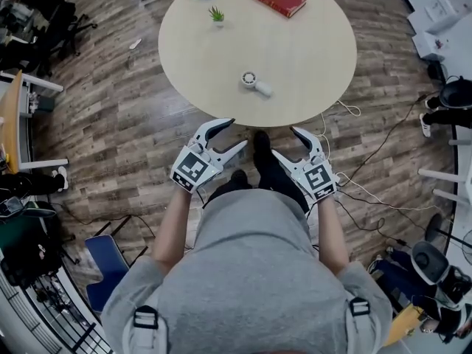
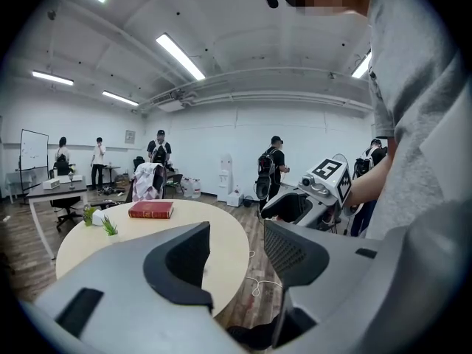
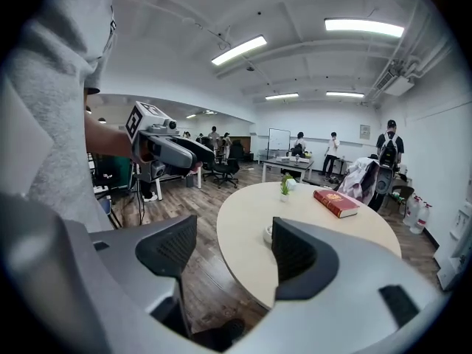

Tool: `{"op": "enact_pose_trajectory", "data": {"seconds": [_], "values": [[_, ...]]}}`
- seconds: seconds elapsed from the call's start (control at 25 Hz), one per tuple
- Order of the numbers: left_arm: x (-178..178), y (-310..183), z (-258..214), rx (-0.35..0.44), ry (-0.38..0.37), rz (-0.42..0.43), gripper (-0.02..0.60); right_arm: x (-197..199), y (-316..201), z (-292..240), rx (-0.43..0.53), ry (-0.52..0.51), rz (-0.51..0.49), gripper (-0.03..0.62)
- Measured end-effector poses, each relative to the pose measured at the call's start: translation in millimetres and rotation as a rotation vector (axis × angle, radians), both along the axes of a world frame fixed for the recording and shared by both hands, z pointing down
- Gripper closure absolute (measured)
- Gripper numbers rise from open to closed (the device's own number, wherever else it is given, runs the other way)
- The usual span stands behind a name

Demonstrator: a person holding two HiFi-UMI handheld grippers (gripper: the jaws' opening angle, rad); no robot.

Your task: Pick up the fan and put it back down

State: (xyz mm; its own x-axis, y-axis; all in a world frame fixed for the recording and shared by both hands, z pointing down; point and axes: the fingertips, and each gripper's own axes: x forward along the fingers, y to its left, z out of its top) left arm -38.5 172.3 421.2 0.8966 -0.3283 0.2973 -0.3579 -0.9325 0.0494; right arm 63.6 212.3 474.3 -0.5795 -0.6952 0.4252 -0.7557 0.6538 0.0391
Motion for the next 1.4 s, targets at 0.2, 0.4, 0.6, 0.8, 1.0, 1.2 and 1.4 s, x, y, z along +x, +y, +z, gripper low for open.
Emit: {"op": "enact_pose_trajectory", "data": {"seconds": [0.2, 0.4, 0.6, 0.8, 1.0, 1.2, 1.4], "values": [[9, -26, 8, -0.009, -0.008, -0.011, 0.337, 4, -32, 7, -0.012, 0.0, -0.038, 0.267], [14, -50, 11, -0.031, -0.024, -0.043, 0.337, 5, -59, 15, -0.045, -0.023, -0.075, 0.267], [12, -80, 21, -0.067, -0.03, -0.102, 0.337, 7, -96, 25, -0.058, -0.031, -0.105, 0.267], [10, -96, 39, -0.106, -0.046, -0.162, 0.339, 3, -129, 37, -0.055, -0.035, -0.148, 0.267], [8, -119, 43, -0.123, -0.048, -0.238, 0.344, -1, -162, 54, -0.086, -0.093, -0.182, 0.267], [5, -135, 56, -0.129, -0.084, -0.307, 0.344, -3, -184, 81, -0.13, -0.113, -0.222, 0.267], [4, -149, 68, -0.156, -0.073, -0.378, 0.344, -6, -207, 107, -0.163, -0.092, -0.276, 0.267]]}}
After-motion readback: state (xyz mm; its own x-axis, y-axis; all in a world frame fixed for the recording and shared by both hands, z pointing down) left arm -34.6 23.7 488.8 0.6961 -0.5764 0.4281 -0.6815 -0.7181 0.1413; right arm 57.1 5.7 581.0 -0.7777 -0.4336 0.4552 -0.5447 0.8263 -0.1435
